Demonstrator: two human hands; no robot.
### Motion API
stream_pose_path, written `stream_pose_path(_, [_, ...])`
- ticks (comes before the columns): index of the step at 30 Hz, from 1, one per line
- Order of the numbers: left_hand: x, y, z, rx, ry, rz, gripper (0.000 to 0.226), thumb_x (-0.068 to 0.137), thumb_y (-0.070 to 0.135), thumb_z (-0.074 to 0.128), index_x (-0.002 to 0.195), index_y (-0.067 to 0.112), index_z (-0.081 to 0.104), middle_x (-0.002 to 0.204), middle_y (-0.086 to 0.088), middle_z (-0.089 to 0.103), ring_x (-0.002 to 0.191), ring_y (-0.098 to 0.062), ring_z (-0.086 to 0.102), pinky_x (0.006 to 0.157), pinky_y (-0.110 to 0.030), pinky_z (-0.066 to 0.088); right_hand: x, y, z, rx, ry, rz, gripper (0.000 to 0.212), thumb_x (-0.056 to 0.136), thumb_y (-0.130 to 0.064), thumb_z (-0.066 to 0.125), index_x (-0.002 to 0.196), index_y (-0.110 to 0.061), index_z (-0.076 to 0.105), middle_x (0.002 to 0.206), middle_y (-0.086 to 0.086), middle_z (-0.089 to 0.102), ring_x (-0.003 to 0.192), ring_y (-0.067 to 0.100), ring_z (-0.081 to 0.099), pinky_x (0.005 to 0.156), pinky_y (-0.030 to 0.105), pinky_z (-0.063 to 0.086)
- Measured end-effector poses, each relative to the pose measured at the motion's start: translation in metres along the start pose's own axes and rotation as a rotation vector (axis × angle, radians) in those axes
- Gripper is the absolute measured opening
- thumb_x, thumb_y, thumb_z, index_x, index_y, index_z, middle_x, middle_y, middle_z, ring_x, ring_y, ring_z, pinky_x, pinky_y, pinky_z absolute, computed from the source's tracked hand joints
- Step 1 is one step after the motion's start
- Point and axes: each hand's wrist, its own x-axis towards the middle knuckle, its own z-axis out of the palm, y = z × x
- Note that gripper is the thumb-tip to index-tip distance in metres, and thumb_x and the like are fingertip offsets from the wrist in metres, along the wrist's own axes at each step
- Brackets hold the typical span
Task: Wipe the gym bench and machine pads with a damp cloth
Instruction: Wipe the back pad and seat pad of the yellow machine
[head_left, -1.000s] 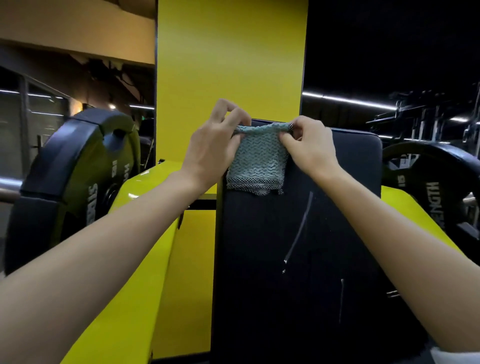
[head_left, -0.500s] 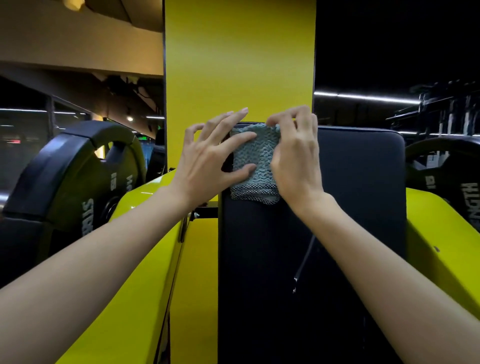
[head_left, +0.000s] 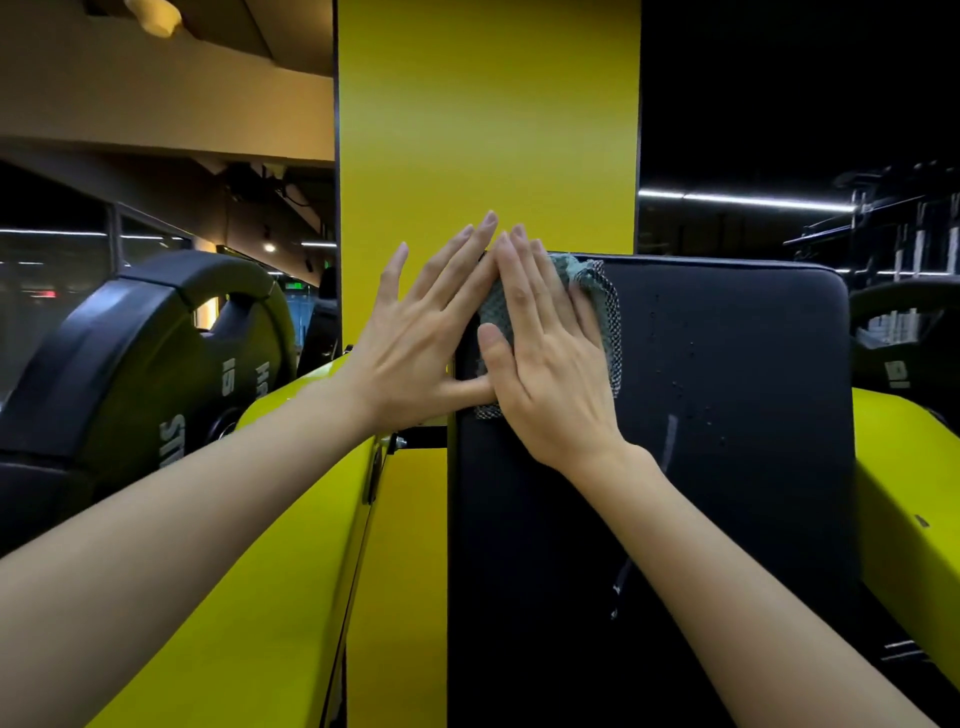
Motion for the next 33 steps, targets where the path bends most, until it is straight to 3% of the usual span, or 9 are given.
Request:
stream_pose_path(2, [0.000, -0.006, -0.004, -0.040, -0.048, 0.004, 0.103, 0.082, 0.064, 0.044, 0.158, 0.009, 0.003, 0.167, -0.004, 0.001, 0.154, -0.015, 0.005, 0.121, -0.060, 0.002, 0.001, 0.000, 0.002, -0.061, 0.004, 0.003, 0.063, 0.103, -0.044, 0.020, 0.157, -0.013, 0.015, 0.165, 0.001, 0.013, 0.152, 0.013, 0.006, 0.123, 0.034, 0.005])
stream_pose_path(6, [0.002, -0.011, -0.006, -0.062, -0.102, 0.045, 0.110, 0.079, 0.066, 0.047, 0.158, 0.008, -0.002, 0.167, -0.004, -0.003, 0.154, -0.014, 0.003, 0.120, -0.061, 0.001, 0.000, 0.008, 0.004, -0.185, 0.026, -0.014, 0.057, 0.103, -0.038, 0.022, 0.156, -0.017, 0.020, 0.164, -0.001, 0.016, 0.152, 0.014, 0.009, 0.123, 0.037, 0.005])
stream_pose_path(11, [0.006, -0.013, -0.011, -0.079, -0.186, 0.085, 0.128, 0.070, 0.085, 0.047, 0.157, 0.011, -0.012, 0.167, 0.000, -0.011, 0.153, -0.010, -0.005, 0.122, -0.053, -0.004, -0.004, 0.021, 0.002, -0.326, 0.063, 0.010, 0.053, 0.104, -0.033, 0.025, 0.156, -0.022, 0.023, 0.164, -0.005, 0.019, 0.151, 0.015, 0.013, 0.122, 0.045, 0.008])
stream_pose_path(15, [0.009, -0.019, -0.015, -0.001, -0.256, 0.124, 0.140, 0.061, 0.098, 0.039, 0.156, 0.012, -0.016, 0.166, 0.001, -0.017, 0.152, -0.012, -0.011, 0.121, -0.057, -0.005, -0.009, 0.025, 0.001, -0.315, 0.152, 0.138, 0.051, 0.104, -0.032, 0.027, 0.154, -0.022, 0.030, 0.162, -0.004, 0.025, 0.151, 0.017, 0.017, 0.121, 0.053, 0.012])
stream_pose_path(18, [0.010, -0.021, -0.014, 0.004, -0.284, 0.127, 0.142, 0.058, 0.099, 0.040, 0.155, 0.014, -0.019, 0.165, 0.002, -0.019, 0.152, -0.012, -0.013, 0.120, -0.060, -0.004, -0.008, 0.010, 0.006, -0.286, 0.136, 0.251, 0.061, 0.100, -0.052, 0.023, 0.156, -0.026, 0.023, 0.164, -0.006, 0.016, 0.152, 0.018, 0.008, 0.115, 0.065, 0.001])
stream_pose_path(20, [0.011, -0.022, -0.013, -0.014, -0.291, 0.132, 0.143, 0.057, 0.098, 0.044, 0.155, 0.015, -0.019, 0.165, 0.002, -0.020, 0.152, -0.012, -0.012, 0.120, -0.060, -0.005, -0.005, 0.001, 0.011, -0.307, 0.113, 0.276, 0.074, 0.094, -0.066, 0.023, 0.157, -0.027, 0.017, 0.165, -0.006, 0.010, 0.153, 0.020, 0.002, 0.113, 0.065, -0.004])
stream_pose_path(28, [0.011, -0.025, -0.014, -0.006, -0.283, 0.147, 0.145, 0.057, 0.096, 0.047, 0.155, 0.012, -0.019, 0.165, 0.001, -0.019, 0.152, -0.012, -0.012, 0.121, -0.058, -0.004, -0.002, -0.013, 0.025, -0.262, 0.203, 0.089, 0.055, 0.099, -0.032, 0.036, 0.150, -0.011, 0.037, 0.158, 0.004, 0.034, 0.148, 0.023, 0.027, 0.118, 0.054, 0.022])
stream_pose_path(33, [0.010, -0.021, -0.017, 0.049, -0.280, 0.130, 0.143, 0.057, 0.099, 0.040, 0.155, 0.012, -0.018, 0.165, 0.000, -0.020, 0.152, -0.014, -0.014, 0.120, -0.059, -0.005, -0.003, 0.016, 0.008, -0.237, 0.161, 0.002, 0.052, 0.100, -0.022, 0.038, 0.150, -0.011, 0.038, 0.158, 0.004, 0.035, 0.148, 0.021, 0.027, 0.119, 0.052, 0.021])
